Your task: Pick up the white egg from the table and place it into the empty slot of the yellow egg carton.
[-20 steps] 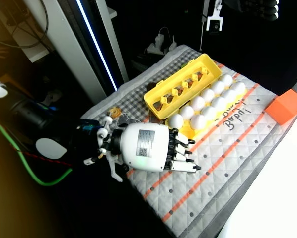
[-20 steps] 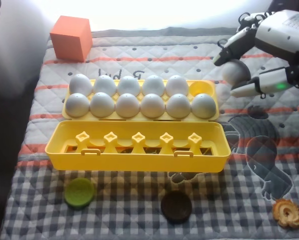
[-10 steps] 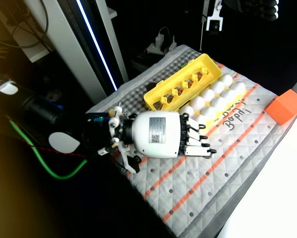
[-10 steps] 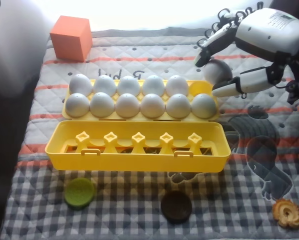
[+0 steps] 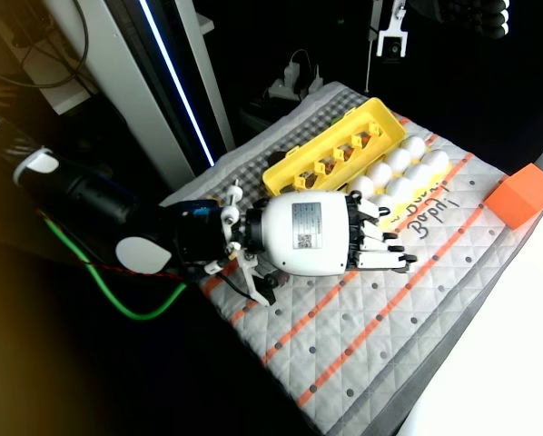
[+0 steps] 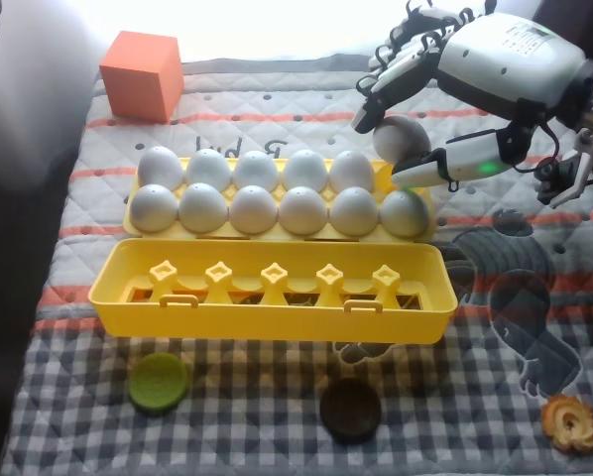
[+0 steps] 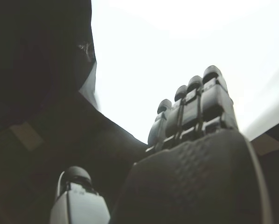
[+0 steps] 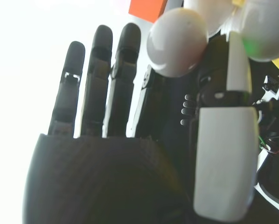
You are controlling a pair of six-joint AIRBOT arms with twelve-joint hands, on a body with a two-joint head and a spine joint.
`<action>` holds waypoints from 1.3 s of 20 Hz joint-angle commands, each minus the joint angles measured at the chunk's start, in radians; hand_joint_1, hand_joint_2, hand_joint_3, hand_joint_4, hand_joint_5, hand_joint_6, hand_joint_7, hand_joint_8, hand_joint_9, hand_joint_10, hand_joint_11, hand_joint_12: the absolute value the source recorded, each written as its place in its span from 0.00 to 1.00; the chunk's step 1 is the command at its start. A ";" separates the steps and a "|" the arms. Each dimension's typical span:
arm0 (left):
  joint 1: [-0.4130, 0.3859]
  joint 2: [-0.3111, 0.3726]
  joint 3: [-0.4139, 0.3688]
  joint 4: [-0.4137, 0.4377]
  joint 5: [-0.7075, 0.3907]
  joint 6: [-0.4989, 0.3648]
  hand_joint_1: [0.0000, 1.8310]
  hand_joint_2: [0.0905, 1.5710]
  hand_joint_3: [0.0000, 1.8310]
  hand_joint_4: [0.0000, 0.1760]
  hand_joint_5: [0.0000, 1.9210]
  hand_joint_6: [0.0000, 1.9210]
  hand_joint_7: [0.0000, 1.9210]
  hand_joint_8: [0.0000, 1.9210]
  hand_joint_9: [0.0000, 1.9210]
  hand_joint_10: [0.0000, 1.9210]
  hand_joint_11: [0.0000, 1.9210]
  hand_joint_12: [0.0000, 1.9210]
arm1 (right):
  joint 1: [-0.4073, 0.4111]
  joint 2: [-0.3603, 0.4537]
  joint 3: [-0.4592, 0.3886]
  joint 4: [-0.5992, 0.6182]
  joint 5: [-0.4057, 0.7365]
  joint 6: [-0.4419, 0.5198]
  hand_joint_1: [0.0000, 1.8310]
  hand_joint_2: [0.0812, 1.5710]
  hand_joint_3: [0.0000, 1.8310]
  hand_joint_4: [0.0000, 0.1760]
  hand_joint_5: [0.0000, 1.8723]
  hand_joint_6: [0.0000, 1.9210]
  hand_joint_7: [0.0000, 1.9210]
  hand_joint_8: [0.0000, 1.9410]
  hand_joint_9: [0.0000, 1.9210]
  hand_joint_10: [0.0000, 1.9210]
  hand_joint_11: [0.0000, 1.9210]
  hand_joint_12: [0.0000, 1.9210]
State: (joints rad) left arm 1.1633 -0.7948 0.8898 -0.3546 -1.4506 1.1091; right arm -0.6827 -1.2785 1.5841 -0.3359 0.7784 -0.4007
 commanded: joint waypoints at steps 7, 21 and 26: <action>-0.007 0.003 0.003 0.007 -0.116 -0.008 0.00 0.40 0.00 0.44 0.00 0.00 0.00 0.00 0.00 0.00 0.00 0.00 | 0.014 -0.002 0.004 0.031 0.105 0.018 0.50 0.59 0.00 0.00 0.51 0.05 0.34 0.01 0.29 0.02 0.12 0.33; -0.008 0.004 0.004 0.008 -0.111 -0.008 0.00 0.41 0.00 0.39 0.00 0.00 0.00 0.00 0.00 0.00 0.00 0.00 | 0.014 0.028 -0.004 0.018 0.100 0.019 0.24 0.61 0.00 0.14 0.45 0.00 0.43 0.00 0.40 0.00 0.15 0.52; -0.008 0.005 0.004 0.007 -0.112 -0.008 0.00 0.41 0.00 0.42 0.00 0.00 0.00 0.00 0.00 0.00 0.00 0.00 | 0.014 0.071 -0.029 0.019 0.091 0.019 0.25 0.64 0.00 0.00 0.33 0.00 0.36 0.00 0.35 0.00 0.15 0.47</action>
State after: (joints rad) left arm 1.1633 -0.7948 0.8898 -0.3546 -1.4437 1.1088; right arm -0.6827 -1.2041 1.5574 -0.3561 0.7685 -0.3889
